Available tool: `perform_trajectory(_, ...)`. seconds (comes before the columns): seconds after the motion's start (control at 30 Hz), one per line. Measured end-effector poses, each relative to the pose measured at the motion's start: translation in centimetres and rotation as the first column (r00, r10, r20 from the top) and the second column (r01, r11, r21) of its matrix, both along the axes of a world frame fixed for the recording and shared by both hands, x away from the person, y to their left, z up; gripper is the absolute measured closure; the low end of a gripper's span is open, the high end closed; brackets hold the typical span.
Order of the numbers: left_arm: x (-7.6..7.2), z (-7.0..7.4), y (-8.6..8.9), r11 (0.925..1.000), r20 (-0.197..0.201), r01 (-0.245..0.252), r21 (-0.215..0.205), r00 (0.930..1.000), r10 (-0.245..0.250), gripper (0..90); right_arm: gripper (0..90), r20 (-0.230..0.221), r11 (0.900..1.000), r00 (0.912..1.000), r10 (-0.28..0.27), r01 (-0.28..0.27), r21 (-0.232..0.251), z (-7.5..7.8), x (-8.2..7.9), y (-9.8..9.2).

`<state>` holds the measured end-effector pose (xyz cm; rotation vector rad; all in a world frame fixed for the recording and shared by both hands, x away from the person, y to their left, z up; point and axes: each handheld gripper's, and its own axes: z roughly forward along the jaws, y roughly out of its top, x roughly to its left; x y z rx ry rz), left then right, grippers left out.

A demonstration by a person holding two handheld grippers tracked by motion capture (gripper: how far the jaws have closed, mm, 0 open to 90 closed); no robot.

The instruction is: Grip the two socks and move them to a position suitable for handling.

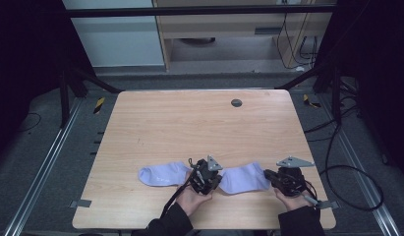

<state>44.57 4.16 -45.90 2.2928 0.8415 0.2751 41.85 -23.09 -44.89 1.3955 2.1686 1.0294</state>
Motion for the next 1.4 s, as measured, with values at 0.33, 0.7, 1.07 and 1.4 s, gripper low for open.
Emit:
perform_trajectory(0.33, -0.9, 1.4, 3.0, 0.9998, 0.009, -0.017, -0.010, 0.9998, 0.017, 88.6, 87.3, 0.008, 1.000, 0.9995, 0.029, -0.029, 0.011, 0.7, -1.1, 1.9)
perform_trajectory(0.7, -2.2, 1.1, 6.8, 0.9997, -0.026, -0.023, 0.009, 0.9994, 0.023, 88.6, 87.2, -0.014, 0.996, 0.9962, 0.086, -0.086, 0.013, 0.3, -1.8, 5.2)
perform_trajectory(1.07, -2.7, -0.4, 9.4, 0.9983, -0.057, -0.040, 0.043, 0.9975, 0.043, 88.6, 87.2, -0.059, 0.990, 0.9881, 0.142, -0.142, 0.007, -1.1, -1.9, 8.3)
perform_trajectory(1.4, -2.2, -1.6, 9.0, 0.9953, -0.058, -0.043, 0.086, 0.9971, 0.048, 88.3, 86.9, -0.099, 0.992, 0.9871, 0.126, -0.128, -0.008, -2.4, -1.5, 8.4)
